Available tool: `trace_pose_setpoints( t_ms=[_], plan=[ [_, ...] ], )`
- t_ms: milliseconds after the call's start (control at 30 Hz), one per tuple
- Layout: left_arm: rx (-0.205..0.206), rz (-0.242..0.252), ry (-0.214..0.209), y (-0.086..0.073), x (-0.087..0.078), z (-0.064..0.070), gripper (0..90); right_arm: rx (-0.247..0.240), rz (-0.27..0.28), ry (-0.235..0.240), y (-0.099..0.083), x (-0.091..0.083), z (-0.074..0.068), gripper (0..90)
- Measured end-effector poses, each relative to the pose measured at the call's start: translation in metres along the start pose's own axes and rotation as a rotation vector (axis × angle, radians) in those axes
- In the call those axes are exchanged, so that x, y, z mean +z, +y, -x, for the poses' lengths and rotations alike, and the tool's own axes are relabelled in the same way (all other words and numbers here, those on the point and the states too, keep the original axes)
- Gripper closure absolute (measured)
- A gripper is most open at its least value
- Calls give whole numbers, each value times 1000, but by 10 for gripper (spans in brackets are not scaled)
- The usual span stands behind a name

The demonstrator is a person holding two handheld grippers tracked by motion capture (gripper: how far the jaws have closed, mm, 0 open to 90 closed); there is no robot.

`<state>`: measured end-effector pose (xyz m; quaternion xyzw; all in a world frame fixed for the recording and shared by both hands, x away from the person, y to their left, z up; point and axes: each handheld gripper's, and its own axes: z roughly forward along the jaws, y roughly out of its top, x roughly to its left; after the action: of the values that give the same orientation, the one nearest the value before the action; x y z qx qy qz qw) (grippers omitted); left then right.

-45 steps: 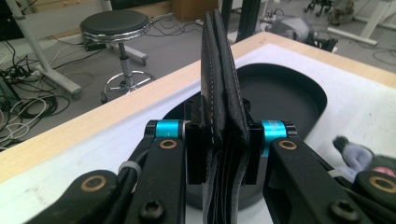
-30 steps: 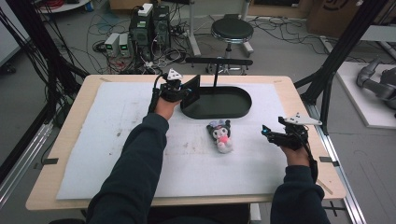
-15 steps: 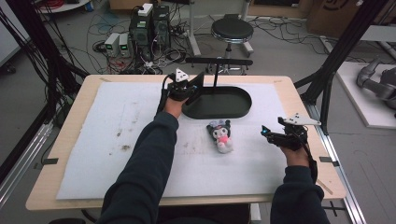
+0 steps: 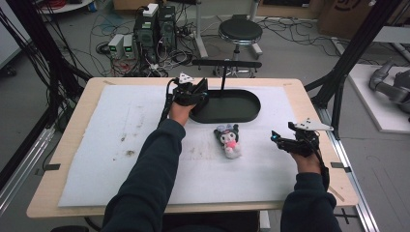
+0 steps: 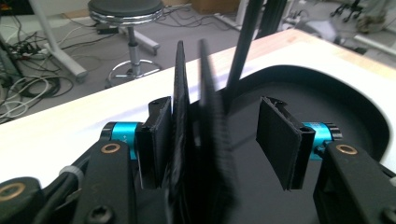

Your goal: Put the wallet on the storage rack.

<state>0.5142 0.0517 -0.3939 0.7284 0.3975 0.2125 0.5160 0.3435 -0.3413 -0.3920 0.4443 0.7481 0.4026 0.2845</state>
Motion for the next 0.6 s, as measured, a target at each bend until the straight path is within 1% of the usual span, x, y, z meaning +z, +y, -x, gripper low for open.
trace_pose_setpoints(
  t_ms=[67,133,167,233,267,333,533,600],
  plan=[
    [-6,8,-14,1,-6,0,465,-3,2,0,0,0,-1,242],
    [-7,12,-29,1,-11,0,522,-3,4,1,1,0,-1,242],
    [-9,11,-30,1,-12,1,570,-3,3,0,1,0,-1,242],
    [-3,-6,-30,1,-13,2,722,0,-3,1,1,0,-2,242],
    [5,-10,-24,2,-13,3,743,2,-2,1,1,0,-2,242],
    [26,-6,3,2,-12,6,770,1,0,2,1,0,-2,242],
    [110,18,137,4,-8,12,789,4,-2,0,0,1,-1,242],
    [116,38,150,6,-7,13,789,4,-3,0,0,1,0,242]
  ],
)
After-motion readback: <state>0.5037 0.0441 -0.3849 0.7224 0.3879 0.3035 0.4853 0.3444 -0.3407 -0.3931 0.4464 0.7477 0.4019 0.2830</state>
